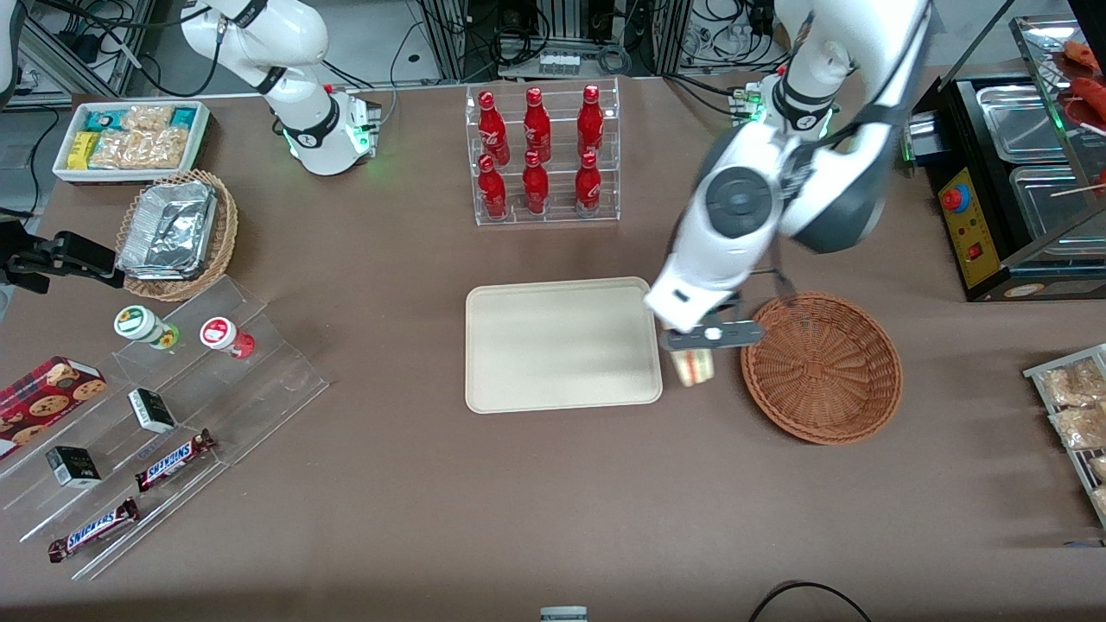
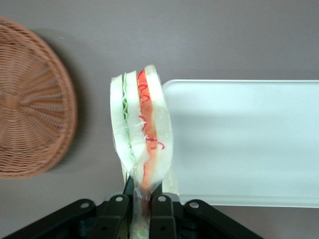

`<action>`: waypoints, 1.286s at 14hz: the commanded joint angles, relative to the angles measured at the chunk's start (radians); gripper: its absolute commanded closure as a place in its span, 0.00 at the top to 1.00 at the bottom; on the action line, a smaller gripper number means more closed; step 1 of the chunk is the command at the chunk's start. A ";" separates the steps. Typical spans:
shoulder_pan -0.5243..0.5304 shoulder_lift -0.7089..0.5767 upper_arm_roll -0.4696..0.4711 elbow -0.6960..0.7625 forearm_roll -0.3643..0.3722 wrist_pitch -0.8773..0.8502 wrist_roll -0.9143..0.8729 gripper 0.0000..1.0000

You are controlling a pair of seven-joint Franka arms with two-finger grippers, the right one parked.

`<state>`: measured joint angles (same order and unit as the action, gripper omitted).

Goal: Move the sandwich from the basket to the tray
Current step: 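Lift the sandwich and carry it toward the cream tray, then lower the held sandwich onto the middle of the cream tray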

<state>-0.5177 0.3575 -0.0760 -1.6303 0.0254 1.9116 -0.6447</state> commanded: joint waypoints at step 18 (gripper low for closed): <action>-0.180 0.422 -0.093 0.257 0.007 0.133 -0.026 0.00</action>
<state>-0.6867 0.7553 -0.1771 -1.4047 0.0247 2.0446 -0.6611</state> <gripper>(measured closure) 0.859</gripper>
